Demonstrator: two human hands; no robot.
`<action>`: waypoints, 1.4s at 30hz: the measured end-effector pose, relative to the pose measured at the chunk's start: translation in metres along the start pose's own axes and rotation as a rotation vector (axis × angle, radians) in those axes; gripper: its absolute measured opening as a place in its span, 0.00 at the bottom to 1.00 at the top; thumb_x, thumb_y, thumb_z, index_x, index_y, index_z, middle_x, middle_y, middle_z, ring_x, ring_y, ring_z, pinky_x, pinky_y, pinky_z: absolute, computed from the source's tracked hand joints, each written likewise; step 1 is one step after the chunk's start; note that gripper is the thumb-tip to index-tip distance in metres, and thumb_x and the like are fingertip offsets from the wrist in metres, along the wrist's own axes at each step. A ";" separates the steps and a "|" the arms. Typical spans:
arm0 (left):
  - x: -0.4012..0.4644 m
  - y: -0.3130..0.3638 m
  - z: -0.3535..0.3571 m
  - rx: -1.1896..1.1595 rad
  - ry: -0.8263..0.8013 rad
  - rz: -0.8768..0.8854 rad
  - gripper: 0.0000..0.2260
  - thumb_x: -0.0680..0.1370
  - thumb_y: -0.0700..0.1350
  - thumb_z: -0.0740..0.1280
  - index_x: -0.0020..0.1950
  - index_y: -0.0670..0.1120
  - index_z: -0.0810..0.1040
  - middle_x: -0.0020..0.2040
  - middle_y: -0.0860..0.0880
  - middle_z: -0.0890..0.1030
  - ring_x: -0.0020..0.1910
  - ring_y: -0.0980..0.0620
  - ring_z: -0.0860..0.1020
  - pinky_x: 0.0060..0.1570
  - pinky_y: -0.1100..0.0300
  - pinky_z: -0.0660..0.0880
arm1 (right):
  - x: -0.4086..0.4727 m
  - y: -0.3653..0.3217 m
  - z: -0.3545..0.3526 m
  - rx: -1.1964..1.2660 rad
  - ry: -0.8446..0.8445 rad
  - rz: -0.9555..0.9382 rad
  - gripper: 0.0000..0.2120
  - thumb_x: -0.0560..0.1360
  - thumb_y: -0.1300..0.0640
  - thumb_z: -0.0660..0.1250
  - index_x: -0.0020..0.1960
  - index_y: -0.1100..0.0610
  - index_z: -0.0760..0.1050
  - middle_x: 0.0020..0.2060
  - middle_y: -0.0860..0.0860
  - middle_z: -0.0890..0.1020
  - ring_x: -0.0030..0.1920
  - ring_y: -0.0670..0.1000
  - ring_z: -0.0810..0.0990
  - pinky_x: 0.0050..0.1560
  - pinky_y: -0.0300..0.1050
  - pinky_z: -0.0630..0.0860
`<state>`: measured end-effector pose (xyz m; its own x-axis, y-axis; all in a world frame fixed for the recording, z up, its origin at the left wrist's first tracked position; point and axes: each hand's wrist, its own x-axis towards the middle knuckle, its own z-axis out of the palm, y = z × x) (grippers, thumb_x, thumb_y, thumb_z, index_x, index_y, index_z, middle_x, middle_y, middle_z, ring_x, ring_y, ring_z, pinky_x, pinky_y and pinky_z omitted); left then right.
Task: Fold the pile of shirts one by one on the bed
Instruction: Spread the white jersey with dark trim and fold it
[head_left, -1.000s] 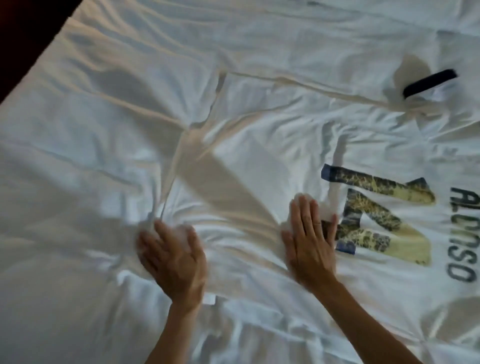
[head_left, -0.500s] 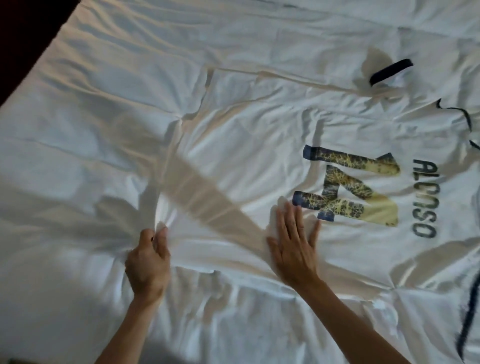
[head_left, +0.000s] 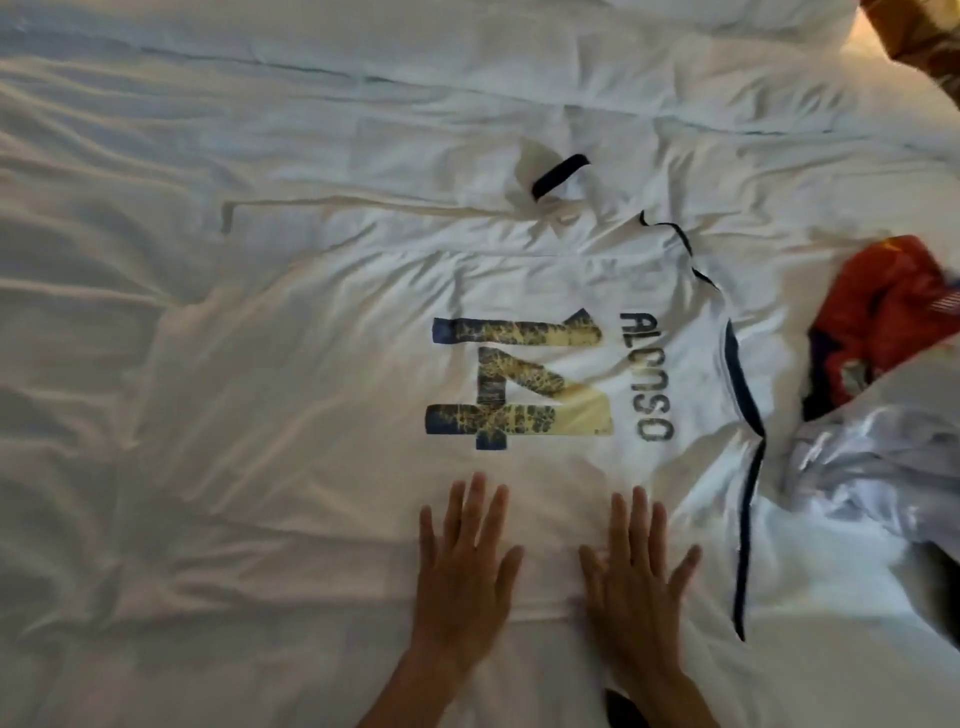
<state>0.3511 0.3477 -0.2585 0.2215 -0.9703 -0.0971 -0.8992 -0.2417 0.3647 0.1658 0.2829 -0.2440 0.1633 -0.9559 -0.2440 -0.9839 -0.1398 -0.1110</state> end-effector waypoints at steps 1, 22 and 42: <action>-0.003 -0.006 0.008 0.043 -0.043 -0.033 0.27 0.81 0.59 0.53 0.79 0.52 0.62 0.81 0.47 0.56 0.78 0.44 0.60 0.73 0.40 0.55 | -0.004 0.015 -0.001 0.012 -0.002 0.074 0.32 0.79 0.38 0.47 0.79 0.53 0.57 0.78 0.56 0.62 0.77 0.56 0.59 0.71 0.70 0.49; -0.047 0.020 0.008 0.056 -0.157 0.105 0.35 0.74 0.57 0.59 0.81 0.49 0.58 0.81 0.48 0.55 0.80 0.46 0.52 0.74 0.36 0.53 | -0.100 0.079 -0.018 0.259 -0.046 -0.292 0.48 0.66 0.38 0.67 0.80 0.53 0.54 0.80 0.52 0.52 0.80 0.55 0.49 0.75 0.67 0.43; 0.080 -0.005 -0.056 -0.260 -0.191 0.031 0.16 0.73 0.54 0.61 0.48 0.49 0.85 0.39 0.55 0.85 0.37 0.55 0.82 0.38 0.61 0.77 | 0.130 0.068 -0.175 -0.078 -0.415 -0.217 0.10 0.73 0.51 0.68 0.54 0.49 0.80 0.49 0.50 0.82 0.48 0.53 0.81 0.50 0.49 0.79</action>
<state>0.3944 0.2711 -0.2167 0.0981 -0.9645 -0.2452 -0.7727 -0.2291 0.5920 0.1076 0.1036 -0.1146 0.3651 -0.7210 -0.5890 -0.9237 -0.3592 -0.1329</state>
